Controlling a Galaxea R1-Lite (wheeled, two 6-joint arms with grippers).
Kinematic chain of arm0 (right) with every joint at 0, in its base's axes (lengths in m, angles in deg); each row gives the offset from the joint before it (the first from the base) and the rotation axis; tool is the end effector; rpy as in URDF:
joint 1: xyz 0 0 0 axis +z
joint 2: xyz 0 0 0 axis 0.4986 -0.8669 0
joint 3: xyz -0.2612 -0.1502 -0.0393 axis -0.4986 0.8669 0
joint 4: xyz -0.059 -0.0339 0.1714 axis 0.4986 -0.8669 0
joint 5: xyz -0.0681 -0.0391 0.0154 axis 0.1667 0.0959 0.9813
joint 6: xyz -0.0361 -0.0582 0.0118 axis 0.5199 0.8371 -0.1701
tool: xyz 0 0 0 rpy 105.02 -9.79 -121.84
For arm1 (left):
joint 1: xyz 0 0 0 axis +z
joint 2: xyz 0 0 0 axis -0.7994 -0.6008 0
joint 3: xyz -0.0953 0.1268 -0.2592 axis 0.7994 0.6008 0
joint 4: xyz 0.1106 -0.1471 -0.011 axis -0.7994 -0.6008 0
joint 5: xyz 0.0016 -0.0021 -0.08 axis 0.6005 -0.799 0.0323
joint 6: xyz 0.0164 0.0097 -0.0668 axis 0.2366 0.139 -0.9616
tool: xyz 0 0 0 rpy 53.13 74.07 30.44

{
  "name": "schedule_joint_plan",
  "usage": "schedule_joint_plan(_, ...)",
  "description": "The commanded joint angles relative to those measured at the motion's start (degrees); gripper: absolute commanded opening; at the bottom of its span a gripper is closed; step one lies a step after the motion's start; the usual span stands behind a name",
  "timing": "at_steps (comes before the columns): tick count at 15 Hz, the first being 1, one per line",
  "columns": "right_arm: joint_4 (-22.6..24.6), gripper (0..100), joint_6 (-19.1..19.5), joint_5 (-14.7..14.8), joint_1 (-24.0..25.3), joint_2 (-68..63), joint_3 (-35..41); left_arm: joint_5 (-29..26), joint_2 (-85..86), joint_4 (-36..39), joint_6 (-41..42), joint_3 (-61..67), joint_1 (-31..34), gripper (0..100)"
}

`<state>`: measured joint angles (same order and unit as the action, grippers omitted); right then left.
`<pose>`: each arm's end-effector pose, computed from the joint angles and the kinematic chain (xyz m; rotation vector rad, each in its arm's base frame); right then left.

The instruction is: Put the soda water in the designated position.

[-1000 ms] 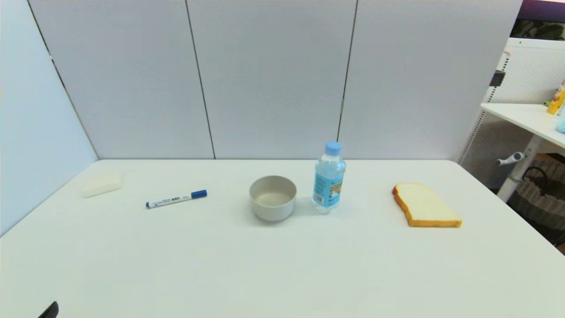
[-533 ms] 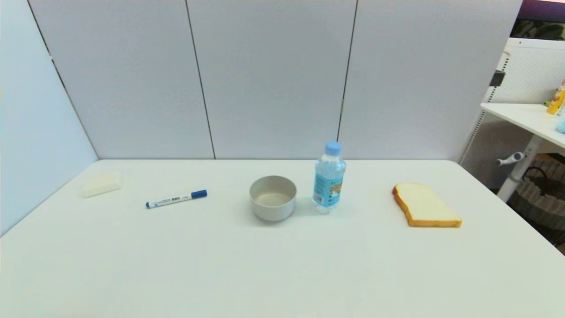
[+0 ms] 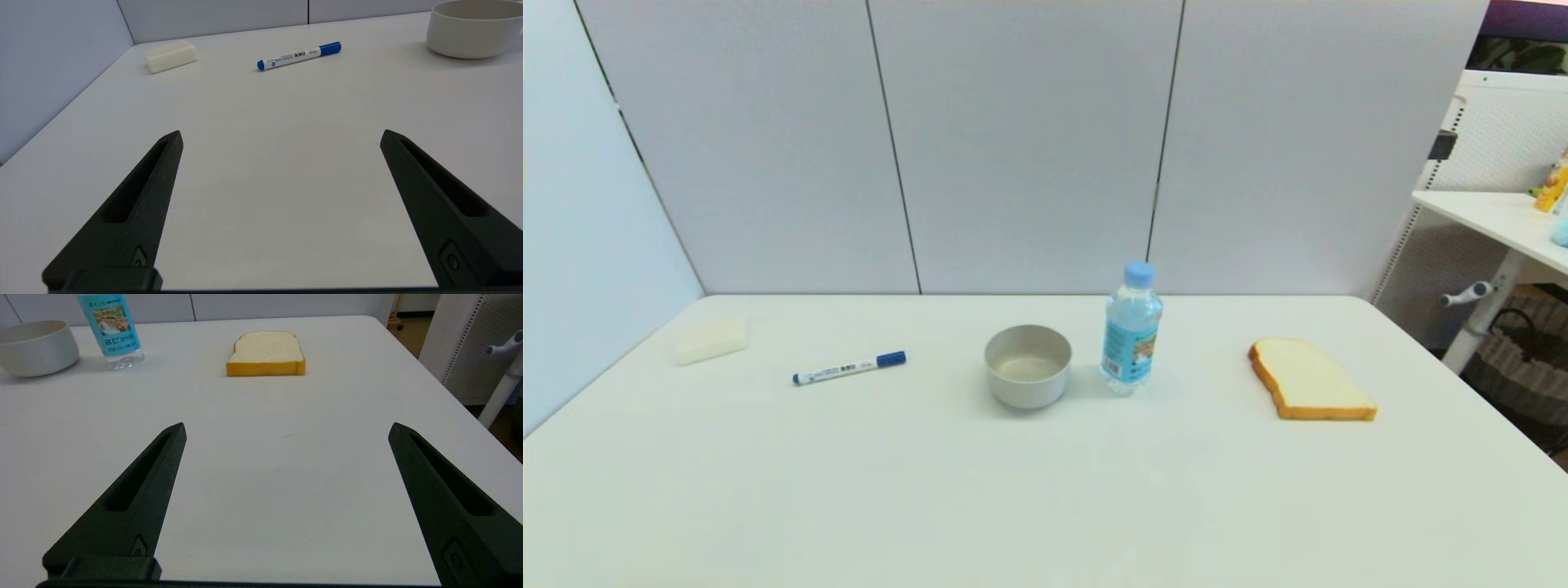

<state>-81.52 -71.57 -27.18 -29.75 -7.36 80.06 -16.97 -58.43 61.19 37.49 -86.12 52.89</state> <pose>0.0138 -0.0006 0.0753 0.0317 0.0004 -0.0083 0.0137 -0.0014 0.0771 0.1286 -0.0142 -0.0223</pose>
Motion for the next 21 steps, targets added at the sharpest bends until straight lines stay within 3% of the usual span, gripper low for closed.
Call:
schedule_joint_plan(1, 0.0, 100, 0.0, 0.0, 0.0, -0.1, 0.1, 0.0, 0.0, 0.1, -0.1, 0.1, 0.0, 100)
schedule_joint_plan(21, 0.0, 100, 0.0, 0.0, 0.0, -0.1, 0.1, 0.0, 0.0, 0.1, -0.5, 0.1, 0.0, 100)
